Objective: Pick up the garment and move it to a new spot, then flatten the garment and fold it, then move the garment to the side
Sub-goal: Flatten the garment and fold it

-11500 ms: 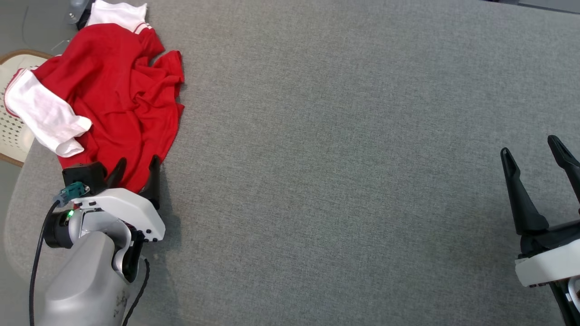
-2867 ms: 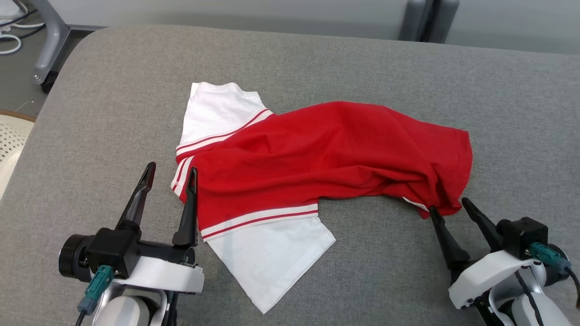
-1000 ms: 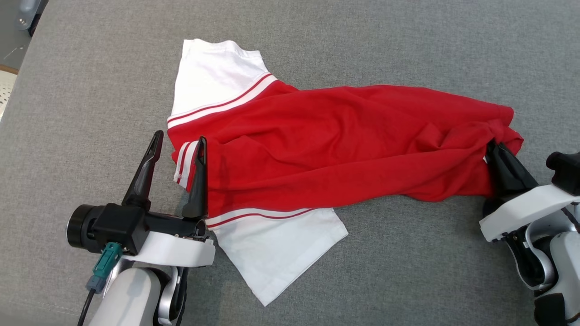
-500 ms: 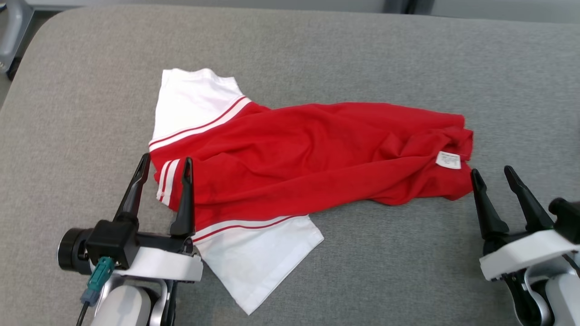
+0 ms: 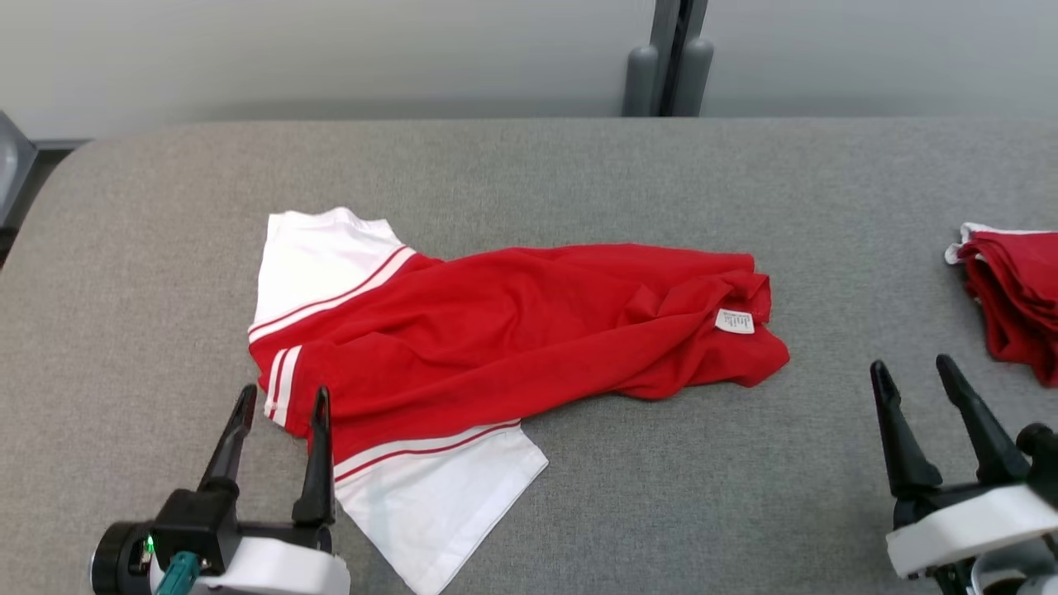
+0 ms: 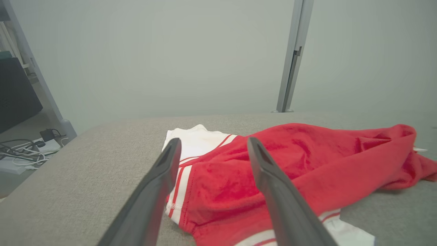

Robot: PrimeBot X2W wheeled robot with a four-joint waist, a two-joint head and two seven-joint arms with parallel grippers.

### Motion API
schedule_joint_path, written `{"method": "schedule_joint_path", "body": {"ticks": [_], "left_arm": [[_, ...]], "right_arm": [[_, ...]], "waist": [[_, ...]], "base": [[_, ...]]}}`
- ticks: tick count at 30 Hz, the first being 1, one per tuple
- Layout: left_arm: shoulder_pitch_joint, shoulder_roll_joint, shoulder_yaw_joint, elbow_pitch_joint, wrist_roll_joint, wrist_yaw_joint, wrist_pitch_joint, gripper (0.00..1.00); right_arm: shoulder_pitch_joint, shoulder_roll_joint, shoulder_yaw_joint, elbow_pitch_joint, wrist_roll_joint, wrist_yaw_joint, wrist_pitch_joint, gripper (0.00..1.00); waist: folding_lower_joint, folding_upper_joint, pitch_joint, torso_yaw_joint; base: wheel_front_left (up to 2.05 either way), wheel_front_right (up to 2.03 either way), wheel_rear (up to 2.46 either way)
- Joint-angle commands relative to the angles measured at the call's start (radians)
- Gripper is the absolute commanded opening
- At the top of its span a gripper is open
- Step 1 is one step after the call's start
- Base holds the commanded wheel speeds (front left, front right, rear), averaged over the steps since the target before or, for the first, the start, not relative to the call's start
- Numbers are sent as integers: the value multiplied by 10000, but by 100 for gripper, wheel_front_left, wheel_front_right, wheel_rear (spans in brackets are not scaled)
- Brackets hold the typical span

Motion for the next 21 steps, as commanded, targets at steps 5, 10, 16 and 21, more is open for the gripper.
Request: {"method": "schedule_joint_path", "body": {"ticks": [5, 10, 16, 21], "left_arm": [[737, 138, 33, -259, -128, 213, 206, 100], [1180, 173, 0, -507, -220, 325, 432, 100], [1215, 186, -69, -636, -191, 388, 545, 100], [1207, 222, -157, -695, -139, 397, 626, 100]], "right_arm": [[766, 282, -205, -617, -274, 3, 362, 100], [1197, 470, -313, -1044, -427, 3, 658, 100], [1256, 524, -395, -1217, -427, 3, 746, 100], [1240, 526, -413, -1305, -447, 3, 786, 100]], "waist": [[0, 0, -714, -145], [0, 0, -990, -142], [0, 0, -1025, -99], [0, 0, -1037, -62]], "base": [[0, 0, 0], [0, 0, 0], [0, 0, 0], [0, 0, 0]]}}
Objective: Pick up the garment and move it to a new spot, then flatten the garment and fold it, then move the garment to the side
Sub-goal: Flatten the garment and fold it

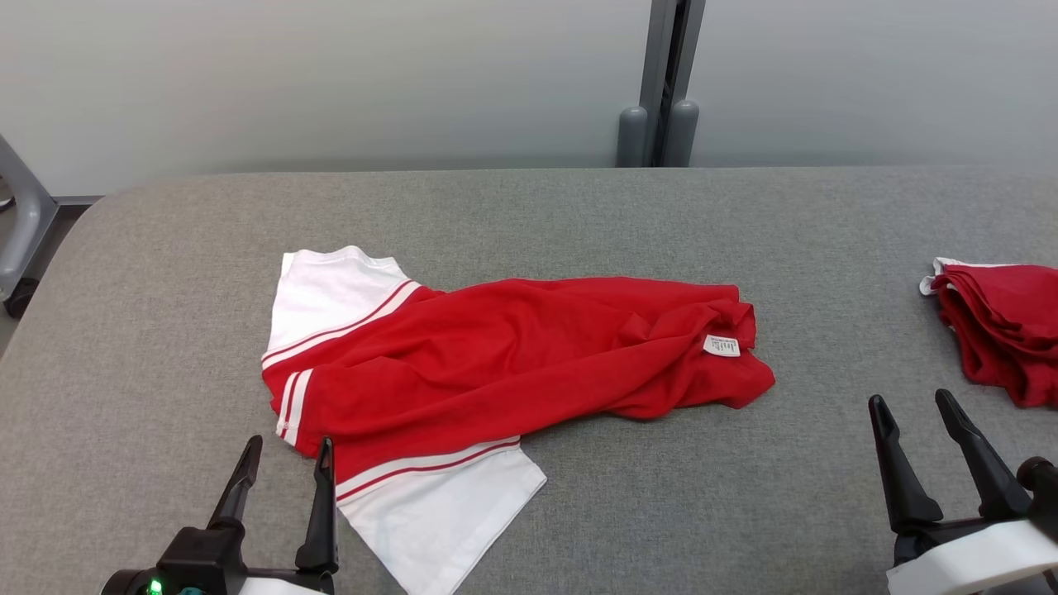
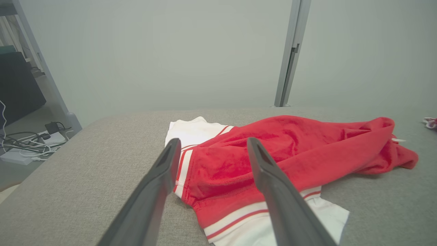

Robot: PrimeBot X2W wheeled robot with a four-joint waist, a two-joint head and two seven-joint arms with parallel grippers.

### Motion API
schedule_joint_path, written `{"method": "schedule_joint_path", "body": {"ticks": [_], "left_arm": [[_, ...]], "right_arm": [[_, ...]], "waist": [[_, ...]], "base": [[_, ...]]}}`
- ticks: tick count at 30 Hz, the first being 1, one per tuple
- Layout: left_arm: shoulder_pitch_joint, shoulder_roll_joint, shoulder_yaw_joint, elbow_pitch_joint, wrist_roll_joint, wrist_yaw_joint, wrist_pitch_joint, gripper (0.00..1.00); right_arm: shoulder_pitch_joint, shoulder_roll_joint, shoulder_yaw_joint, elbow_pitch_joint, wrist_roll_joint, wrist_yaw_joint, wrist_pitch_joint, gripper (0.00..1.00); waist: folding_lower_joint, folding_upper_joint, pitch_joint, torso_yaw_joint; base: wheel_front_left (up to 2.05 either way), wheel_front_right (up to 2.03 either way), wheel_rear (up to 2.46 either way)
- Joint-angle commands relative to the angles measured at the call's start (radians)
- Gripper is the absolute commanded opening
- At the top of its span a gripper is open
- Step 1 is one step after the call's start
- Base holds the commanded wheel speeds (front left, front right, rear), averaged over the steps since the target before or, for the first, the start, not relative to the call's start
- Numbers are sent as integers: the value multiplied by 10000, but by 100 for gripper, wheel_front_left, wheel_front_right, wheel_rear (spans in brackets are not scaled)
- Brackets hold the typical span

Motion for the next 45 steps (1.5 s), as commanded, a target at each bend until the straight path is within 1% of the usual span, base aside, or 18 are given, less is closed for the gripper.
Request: {"method": "schedule_joint_path", "body": {"ticks": [1, 6, 10, 13, 18, 21, 26, 27, 28, 29, 31, 36, 39, 40, 45], "left_arm": [[-23, 40, 3, -52, 66, 31, -8, 100], [-168, 82, -166, -73, 116, -45, 146, 100], [-147, -96, -467, 228, -170, -195, 754, 100], [-85, -258, -723, 725, -571, -425, 1460, 100], [37, -652, -1085, 1861, -1257, -825, 2326, 100], [-34, -830, -1250, 2412, -1557, -1065, 2570, 100], [-224, -1179, -1619, 3109, -1918, -1647, 2790, 100], [-302, -1190, -1686, 3186, -1922, -1744, 2764, 74], [-348, -1221, -1743, 3234, -1946, -1827, 2714, 11], [-396, -1233, -1771, 3257, -1914, -1860, 2619, 0], [-563, -1214, -1745, 3272, -1818, -1873, 2376, 0], [-967, -1071, -1460, 3133, -1653, -1692, 1696, 0], [-1196, -1026, -1434, 3154, -1591, -1701, 1620, 0], [-1196, -1026, -1434, 3154, -1591, -1701, 1620, 0], [-1666, -1064, -1545, 3220, -1477, -1742, 1557, 0]], "right_arm": [[9, -19, -60, -59, -48, 3, 15, 100], [-102, -10, -98, -99, -59, 3, 25, 100], [-209, -13, -57, -138, -38, 3, 41, 100], [-225, -33, -14, -129, 8, 3, 50, 100], [-309, -63, 74, -128, 67, 3, 64, 100], [-374, -91, 73, -143, 87, 3, 56, 100], [-446, -156, 43, -116, 147, 3, 62, 100], [-453, -167, 30, -109, 158, 3, 54, 100], [-468, -169, 13, -101, 166, 3, 44, 100], [-479, -172, -14, -94, 171, 3, 29, 100], [-527, -189, -65, -51, 183, 3, -20, 100], [-825, -381, -94, 350, 185, 3, -137, 100], [-1218, -558, 65, 877, 317, 3, -267, 100], [-1218, -558, 65, 877, 317, 3, -267, 100], [-2136, -849, 402, 1837, 596, 3, -534, 100]], "waist": [[0, 0, 9, 11], [0, 0, 107, 79], [0, 0, 249, 167], [0, 0, 391, 221], [0, 0, 621, 229], [0, 0, 756, 224], [0, 0, 902, 209], [0, 0, 923, 210], [0, 0, 943, 212], [0, 0, 963, 219], [0, 0, 1019, 235], [0, 0, 1291, 335], [0, 0, 1597, 430], [0, 0, 1597, 430], [0, 0, 2279, 709]], "base": [[0, 0, 0], [0, 0, 0], [0, 0, 0], [0, 0, 0], [0, 0, 0], [0, 0, 0], [0, 0, 0], [0, 0, 0], [0, 0, 0], [0, 0, 0], [0, 0, 0], [0, 0, 0], [0, 0, 0], [0, 0, 0], [0, 0, 0]]}}
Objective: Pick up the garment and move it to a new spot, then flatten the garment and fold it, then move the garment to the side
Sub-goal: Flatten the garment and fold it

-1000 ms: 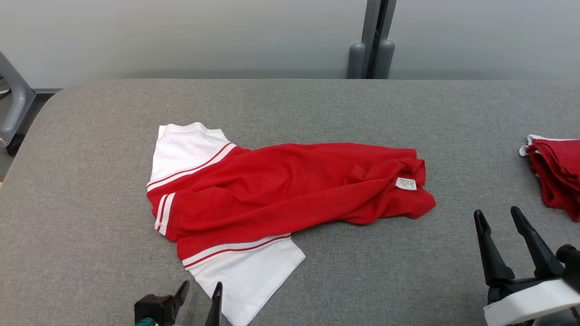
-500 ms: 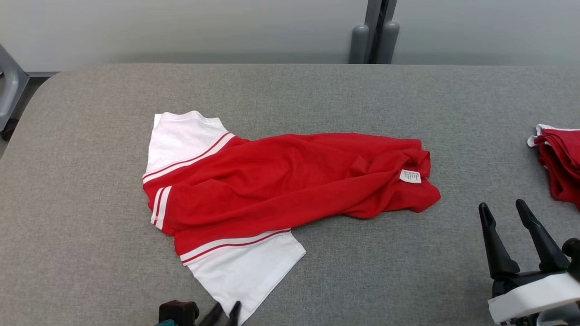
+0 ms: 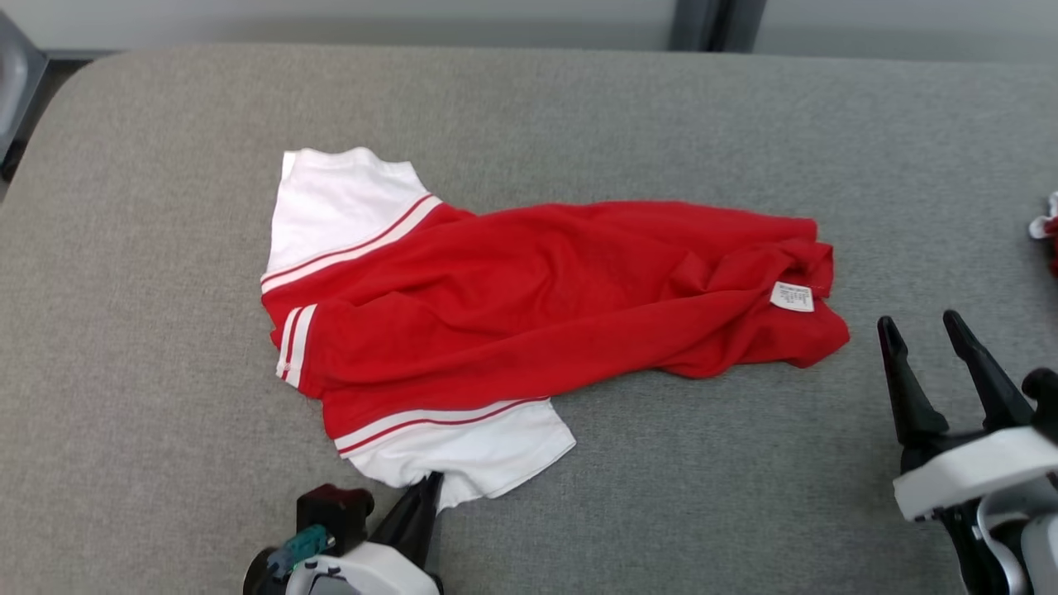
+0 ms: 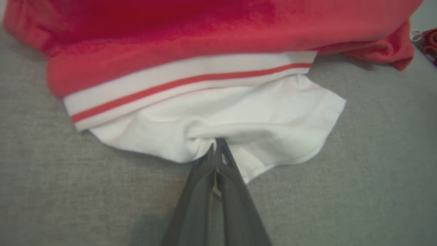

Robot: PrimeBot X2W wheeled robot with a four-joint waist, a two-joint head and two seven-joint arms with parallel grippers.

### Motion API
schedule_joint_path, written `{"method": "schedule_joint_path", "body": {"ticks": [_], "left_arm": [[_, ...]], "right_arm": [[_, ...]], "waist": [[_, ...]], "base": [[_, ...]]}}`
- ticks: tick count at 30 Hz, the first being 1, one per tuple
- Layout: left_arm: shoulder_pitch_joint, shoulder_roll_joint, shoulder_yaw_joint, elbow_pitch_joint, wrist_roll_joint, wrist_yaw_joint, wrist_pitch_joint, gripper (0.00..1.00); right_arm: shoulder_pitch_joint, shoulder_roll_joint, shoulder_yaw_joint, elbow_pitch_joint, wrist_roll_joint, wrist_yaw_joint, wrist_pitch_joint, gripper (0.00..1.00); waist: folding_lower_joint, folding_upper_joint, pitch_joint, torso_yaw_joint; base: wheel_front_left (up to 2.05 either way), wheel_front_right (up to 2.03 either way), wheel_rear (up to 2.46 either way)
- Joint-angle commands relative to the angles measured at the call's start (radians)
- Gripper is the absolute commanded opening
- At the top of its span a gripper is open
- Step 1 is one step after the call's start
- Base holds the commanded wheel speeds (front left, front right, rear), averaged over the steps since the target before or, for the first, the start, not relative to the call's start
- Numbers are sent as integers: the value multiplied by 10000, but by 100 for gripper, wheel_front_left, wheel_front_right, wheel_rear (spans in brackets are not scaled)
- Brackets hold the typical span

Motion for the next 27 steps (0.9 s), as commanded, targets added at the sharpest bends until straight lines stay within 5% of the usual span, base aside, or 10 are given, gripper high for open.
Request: {"method": "schedule_joint_path", "body": {"ticks": [1, 18, 19, 21, 27], "left_arm": [[-241, 59, -22, 133, 78, 4, 33, 0], [-1030, -126, -305, 917, 106, -72, -300, 0], [-1074, -131, -316, 956, 97, -81, -315, 0], [-1126, -137, -314, 1003, 84, -91, -383, 0], [-1202, 24, 30, 868, -70, 87, -691, 0]], "right_arm": [[-311, -153, 47, 225, 87, 3, -87, 100], [-2831, -1568, 2114, 2862, 1153, 3, 273, 100], [-2907, -1615, 2169, 2932, 1205, 3, 259, 81], [-2988, -1693, 2296, 2981, 1328, 3, 159, 2], [-2869, -1851, 2592, 2801, 1677, 3, -367, 0]], "waist": [[0, -1, 423, 251], [0, -1, 1228, 763], [0, -1, 1235, 767], [0, -1, 1239, 767], [0, -1, 1052, 668]], "base": [[0, 0, 0], [0, 0, 0], [0, 0, 0], [0, 0, 0], [0, 0, 0]]}}
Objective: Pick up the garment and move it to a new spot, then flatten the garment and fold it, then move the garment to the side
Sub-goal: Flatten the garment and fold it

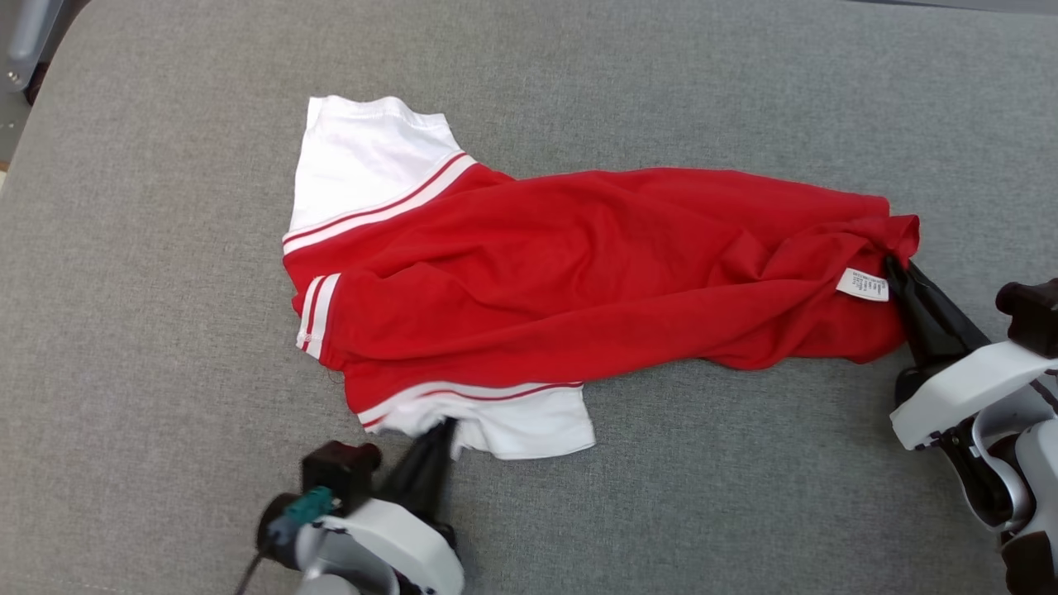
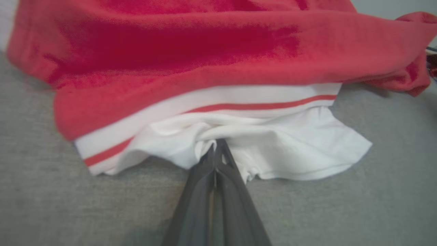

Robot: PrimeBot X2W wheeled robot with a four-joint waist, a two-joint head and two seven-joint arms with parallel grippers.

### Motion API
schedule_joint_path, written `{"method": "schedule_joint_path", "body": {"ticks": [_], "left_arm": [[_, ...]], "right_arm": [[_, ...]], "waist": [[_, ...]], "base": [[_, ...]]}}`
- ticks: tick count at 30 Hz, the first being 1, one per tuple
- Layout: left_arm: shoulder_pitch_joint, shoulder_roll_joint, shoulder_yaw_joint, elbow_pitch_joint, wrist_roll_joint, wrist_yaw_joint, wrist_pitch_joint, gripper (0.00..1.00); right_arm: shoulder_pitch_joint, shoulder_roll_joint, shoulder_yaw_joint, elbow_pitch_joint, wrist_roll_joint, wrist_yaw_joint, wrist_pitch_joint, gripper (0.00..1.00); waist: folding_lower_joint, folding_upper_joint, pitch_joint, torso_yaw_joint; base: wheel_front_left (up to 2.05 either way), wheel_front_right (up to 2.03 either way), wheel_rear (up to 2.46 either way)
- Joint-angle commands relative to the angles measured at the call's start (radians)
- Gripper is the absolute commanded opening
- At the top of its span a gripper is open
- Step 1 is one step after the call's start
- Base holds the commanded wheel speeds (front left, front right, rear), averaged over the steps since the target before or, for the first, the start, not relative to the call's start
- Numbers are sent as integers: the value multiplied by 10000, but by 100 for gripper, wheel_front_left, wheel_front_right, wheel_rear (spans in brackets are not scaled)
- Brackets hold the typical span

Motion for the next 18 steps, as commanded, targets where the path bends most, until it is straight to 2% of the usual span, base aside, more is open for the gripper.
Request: {"method": "schedule_joint_path", "body": {"ticks": [1, 5, 10, 11, 13, 18], "left_arm": [[-116, 439, 404, 200, -47, 357, 17, 0], [-224, 693, 636, -692, -28, 433, -48, 0], [-357, 1613, 1359, -2550, 126, 884, 207, 0], [-357, 1613, 1359, -2550, 126, 884, 207, 0], [-354, 1971, 1687, -3268, 188, 1091, 357, 0], [-763, 2549, 2267, -4656, -112, 1126, 864, 0]], "right_arm": [[139, -93, -21, -106, 106, 3, -192, 0], [467, -29, -199, -650, 421, 3, -528, 0], [907, 26, -553, -1738, 755, 3, -487, 0], [907, 26, -553, -1738, 755, 3, -487, 0], [775, 138, -551, -2053, 853, 3, -366, 0], [210, 277, -627, -2590, 844, 3, -213, 0]], "waist": [[0, -1, -136, -54], [0, -1, -513, -185], [0, -1, -1260, -541], [0, -1, -1260, -541], [0, -1, -1497, -817], [0, -1, -2107, -1227]], "base": [[0, 0, 0], [0, 0, 0], [0, 0, 0], [0, 0, 0], [0, 0, 0], [0, 0, 0]]}}
